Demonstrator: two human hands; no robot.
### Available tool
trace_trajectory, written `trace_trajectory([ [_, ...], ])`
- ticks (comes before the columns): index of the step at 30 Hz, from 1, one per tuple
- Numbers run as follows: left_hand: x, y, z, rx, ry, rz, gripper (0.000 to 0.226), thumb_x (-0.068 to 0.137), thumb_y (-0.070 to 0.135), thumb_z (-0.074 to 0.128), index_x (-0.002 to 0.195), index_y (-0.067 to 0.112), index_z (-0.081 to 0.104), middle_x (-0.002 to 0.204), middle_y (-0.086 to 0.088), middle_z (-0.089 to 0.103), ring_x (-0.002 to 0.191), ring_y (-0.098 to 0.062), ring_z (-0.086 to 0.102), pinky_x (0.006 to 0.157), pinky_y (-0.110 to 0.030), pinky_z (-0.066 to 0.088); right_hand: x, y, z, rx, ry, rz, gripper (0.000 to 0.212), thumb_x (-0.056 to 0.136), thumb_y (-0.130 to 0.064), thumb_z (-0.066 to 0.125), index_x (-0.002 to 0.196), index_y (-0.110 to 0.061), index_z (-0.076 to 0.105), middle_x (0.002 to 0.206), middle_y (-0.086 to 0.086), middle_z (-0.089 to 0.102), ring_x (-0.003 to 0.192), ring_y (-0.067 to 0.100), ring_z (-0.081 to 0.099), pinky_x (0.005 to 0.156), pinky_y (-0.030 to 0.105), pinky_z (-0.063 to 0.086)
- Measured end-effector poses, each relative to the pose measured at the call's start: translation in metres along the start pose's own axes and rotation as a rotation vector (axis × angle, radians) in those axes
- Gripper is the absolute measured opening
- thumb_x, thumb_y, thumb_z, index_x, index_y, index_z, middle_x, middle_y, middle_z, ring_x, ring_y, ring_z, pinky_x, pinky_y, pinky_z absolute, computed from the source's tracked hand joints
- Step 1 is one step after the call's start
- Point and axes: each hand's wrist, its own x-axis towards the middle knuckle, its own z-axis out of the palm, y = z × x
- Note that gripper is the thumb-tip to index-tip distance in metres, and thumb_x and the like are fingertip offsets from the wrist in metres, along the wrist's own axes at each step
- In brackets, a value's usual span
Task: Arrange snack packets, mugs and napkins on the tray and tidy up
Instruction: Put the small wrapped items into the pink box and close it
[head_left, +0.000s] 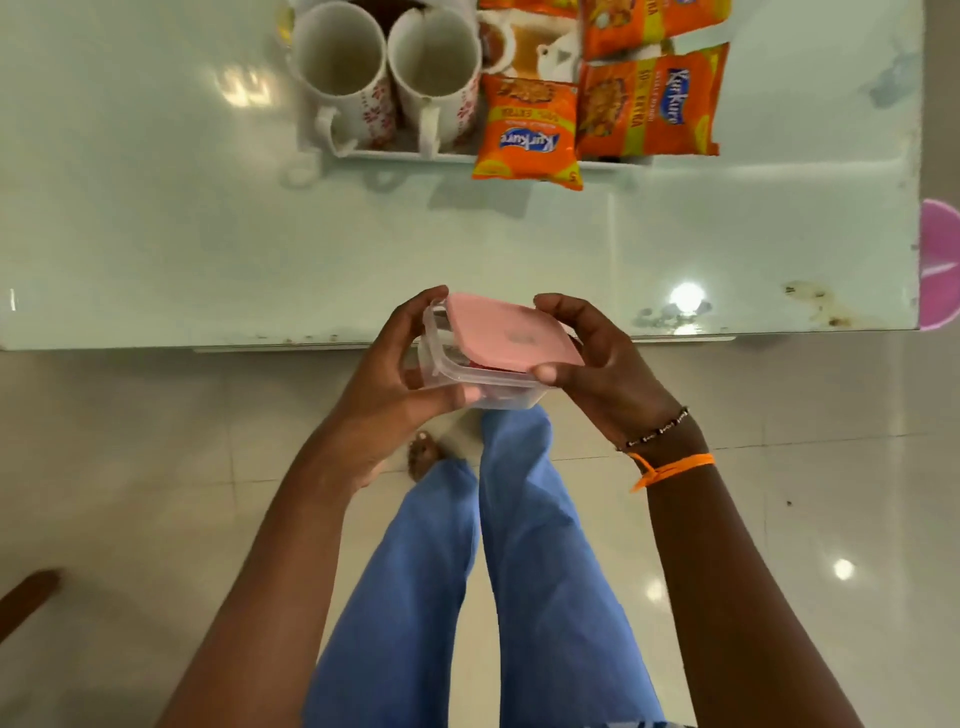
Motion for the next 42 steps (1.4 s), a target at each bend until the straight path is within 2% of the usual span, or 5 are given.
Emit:
trace_trajectory([
  [20,0.058,0.025,-0.03,-0.245,0.21,-0.097,0.056,0.065,0.01,0.06,0.112,0.04,0.053,0.128,0.007,0.052,0.12,-0.016,0.05,0.097,-0.043,0.047,0.087,-0.047,0.018,-0.588,-0.181,-0.002,0.073,0.06,0.003,0.08,0.115,-0.032,0.048,0.125,0.002,0.037,0.127,0.02,0.039,0.109,0.04,0.041],
  [24,0.08,0.041,-0.028,-0.288,0.187,-0.044,0.074,0.054,-0.004,0.05,0.118,0.034,0.045,0.128,0.005,0.051,0.115,-0.014,0.049,0.081,-0.028,0.048,0.104,-0.058,0.027,-0.357,0.047,0.017,0.05,0.067,-0.032,0.075,0.105,-0.03,0.043,0.108,-0.012,0.047,0.1,0.016,0.052,0.077,0.033,0.05],
  [29,0.108,0.06,-0.016,-0.348,0.217,-0.034,0.07,0.051,0.003,0.044,0.118,0.023,0.047,0.108,0.003,0.058,0.099,-0.014,0.053,0.071,-0.023,0.045,0.122,-0.07,0.045,-0.026,0.354,0.05,0.07,0.038,-0.088,0.055,0.081,-0.034,0.064,0.1,0.0,0.066,0.112,0.033,0.058,0.1,0.049,0.046],
  [35,0.122,0.059,0.004,-0.189,0.597,-0.054,0.046,0.065,0.069,0.041,0.088,0.034,0.061,0.087,0.007,0.064,0.082,-0.005,0.061,0.073,-0.027,0.05,0.137,-0.069,0.052,-0.181,0.52,-0.122,0.033,0.082,-0.05,0.037,0.081,-0.02,0.051,0.071,0.015,0.056,0.072,0.009,0.051,0.07,0.027,0.044],
  [42,0.131,0.062,-0.012,-0.116,0.63,-0.008,0.048,0.069,0.069,0.041,0.083,0.028,0.061,0.069,0.017,0.064,0.065,0.003,0.059,0.055,-0.011,0.045,0.149,-0.071,0.059,-0.262,0.49,-0.175,0.042,0.084,-0.048,0.037,0.069,-0.011,0.052,0.066,0.002,0.052,0.067,0.011,0.048,0.061,0.024,0.039],
])
